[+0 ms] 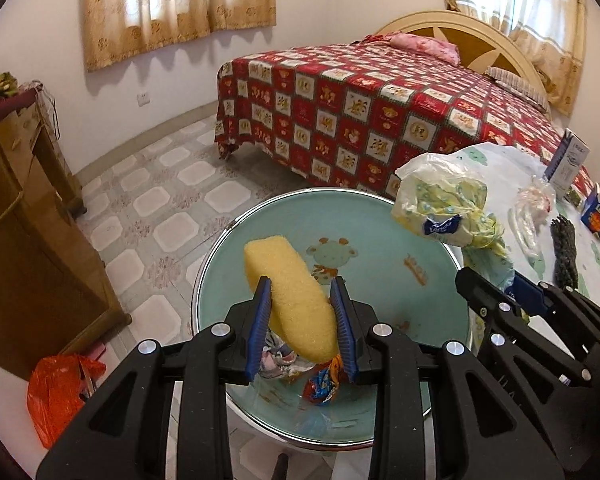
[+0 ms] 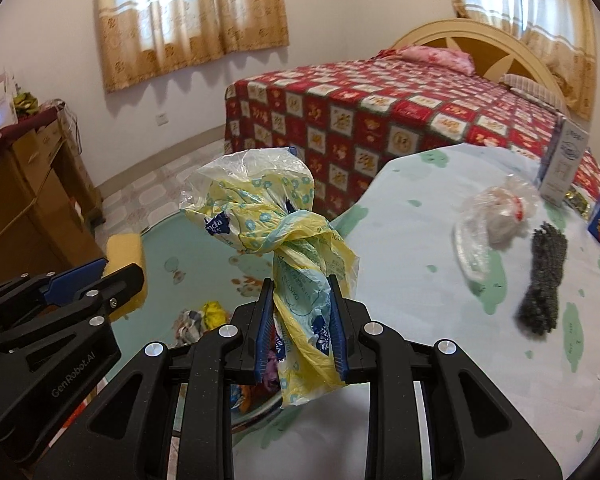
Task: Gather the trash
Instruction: 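Open the right tool then the left tool to drop both items into the bucket, then move both open tools back over the table toward the black scrubber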
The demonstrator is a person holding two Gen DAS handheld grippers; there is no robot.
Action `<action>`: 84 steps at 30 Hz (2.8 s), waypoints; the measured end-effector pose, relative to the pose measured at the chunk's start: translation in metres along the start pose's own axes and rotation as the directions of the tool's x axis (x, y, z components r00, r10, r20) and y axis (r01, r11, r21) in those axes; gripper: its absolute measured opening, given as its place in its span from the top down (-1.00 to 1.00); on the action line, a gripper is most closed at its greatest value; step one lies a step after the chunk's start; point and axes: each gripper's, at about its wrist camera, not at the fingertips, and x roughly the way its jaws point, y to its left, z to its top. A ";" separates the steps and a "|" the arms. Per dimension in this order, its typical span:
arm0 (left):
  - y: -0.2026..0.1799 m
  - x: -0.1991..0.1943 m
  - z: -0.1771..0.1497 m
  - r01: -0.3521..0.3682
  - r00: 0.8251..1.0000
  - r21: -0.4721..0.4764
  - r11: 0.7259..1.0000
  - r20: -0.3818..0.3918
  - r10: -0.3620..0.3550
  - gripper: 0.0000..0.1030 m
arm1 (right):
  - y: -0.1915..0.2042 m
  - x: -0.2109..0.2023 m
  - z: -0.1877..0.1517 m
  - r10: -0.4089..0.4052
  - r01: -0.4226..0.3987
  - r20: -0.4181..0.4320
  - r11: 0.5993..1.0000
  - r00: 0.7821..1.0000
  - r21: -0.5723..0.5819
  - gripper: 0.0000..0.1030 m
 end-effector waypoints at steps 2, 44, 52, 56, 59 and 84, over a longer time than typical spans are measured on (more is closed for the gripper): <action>0.003 0.003 -0.001 -0.001 1.000 -0.010 1.000 -0.014 0.001 0.40 | 0.006 0.002 0.000 0.012 -0.012 -0.008 1.000 1.000 -0.018 0.49; 0.008 0.011 -0.003 -0.055 0.998 -0.018 0.998 -0.044 0.054 -0.01 | -0.014 -0.005 0.001 0.028 -0.026 -0.022 0.998 0.999 0.050 0.32; 0.006 0.006 -0.001 -0.065 0.998 -0.016 0.998 -0.020 0.064 -0.34 | -0.019 -0.010 0.002 0.008 -0.007 -0.009 0.998 1.000 0.065 0.23; 0.007 0.005 0.000 -0.071 0.997 -0.024 0.997 -0.013 0.071 -0.47 | -0.021 -0.012 0.002 -0.003 0.003 -0.006 0.997 1.000 0.075 0.19; 0.008 0.005 0.000 -0.077 0.997 -0.026 0.997 -0.014 0.076 -0.50 | -0.023 -0.012 0.002 -0.005 0.006 -0.008 0.997 1.000 0.080 0.19; 0.012 0.006 0.001 -0.103 0.995 -0.034 0.994 -0.009 0.103 -0.71 | -0.032 -0.020 -0.005 -0.061 0.063 -0.018 0.992 0.998 0.106 0.11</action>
